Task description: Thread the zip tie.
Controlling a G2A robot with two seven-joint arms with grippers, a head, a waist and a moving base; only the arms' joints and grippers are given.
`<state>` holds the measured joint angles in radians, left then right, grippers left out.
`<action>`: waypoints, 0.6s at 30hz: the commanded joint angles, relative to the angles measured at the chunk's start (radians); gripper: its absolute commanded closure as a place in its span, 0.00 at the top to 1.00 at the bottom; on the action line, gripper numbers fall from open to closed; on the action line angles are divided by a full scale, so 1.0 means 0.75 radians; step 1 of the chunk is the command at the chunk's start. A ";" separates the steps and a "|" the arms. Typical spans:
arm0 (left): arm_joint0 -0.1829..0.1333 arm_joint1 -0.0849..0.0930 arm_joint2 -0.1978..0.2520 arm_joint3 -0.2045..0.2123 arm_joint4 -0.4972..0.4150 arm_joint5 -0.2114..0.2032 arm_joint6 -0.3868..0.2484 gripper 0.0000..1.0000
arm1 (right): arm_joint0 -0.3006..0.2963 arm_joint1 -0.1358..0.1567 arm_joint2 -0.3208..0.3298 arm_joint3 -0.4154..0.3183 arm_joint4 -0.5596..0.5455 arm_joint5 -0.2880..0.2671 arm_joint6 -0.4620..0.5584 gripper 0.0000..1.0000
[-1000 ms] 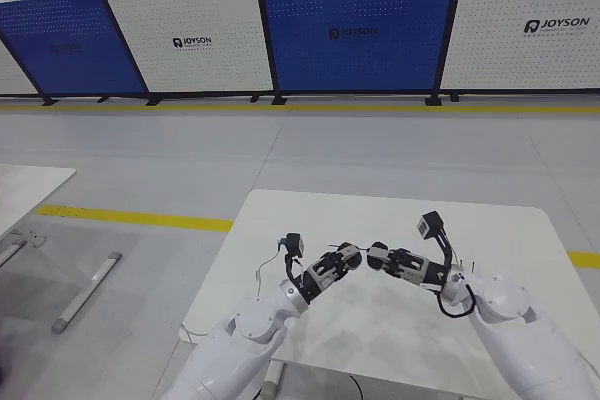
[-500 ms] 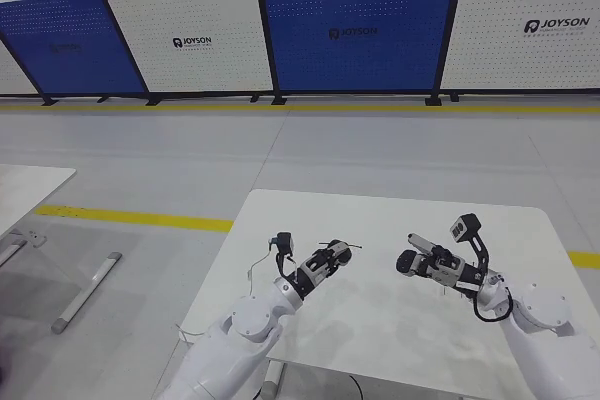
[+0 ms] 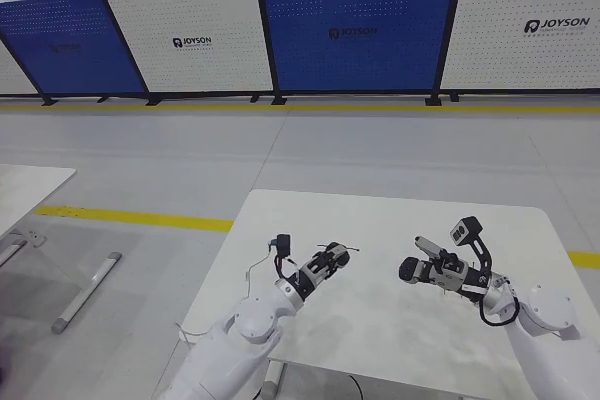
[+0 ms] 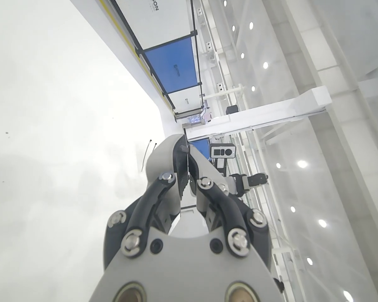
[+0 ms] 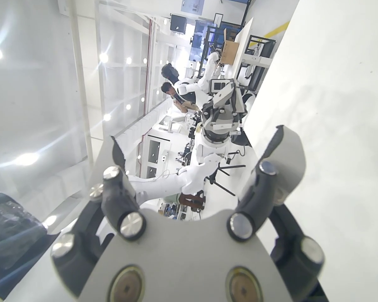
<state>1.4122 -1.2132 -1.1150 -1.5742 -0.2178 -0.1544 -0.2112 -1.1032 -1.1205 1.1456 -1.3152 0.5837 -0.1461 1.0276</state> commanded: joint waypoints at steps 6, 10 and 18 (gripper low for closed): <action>0.031 0.033 -0.101 -0.025 -0.196 0.027 -0.394 0.00 | 0.000 0.000 0.000 0.000 0.000 0.000 0.000 1.00; 0.048 0.044 -0.157 -0.043 -0.310 0.065 -0.512 0.00 | 0.000 0.000 0.000 0.000 0.000 0.000 0.000 1.00; 0.048 0.044 -0.157 -0.043 -0.310 0.065 -0.512 0.00 | 0.000 0.000 0.000 0.000 0.000 0.000 0.000 1.00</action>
<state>1.4483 -1.1800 -1.2325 -1.6066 -0.4501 -0.1060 -0.5948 -1.1032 -1.1205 1.1456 -1.3152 0.5837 -0.1460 1.0276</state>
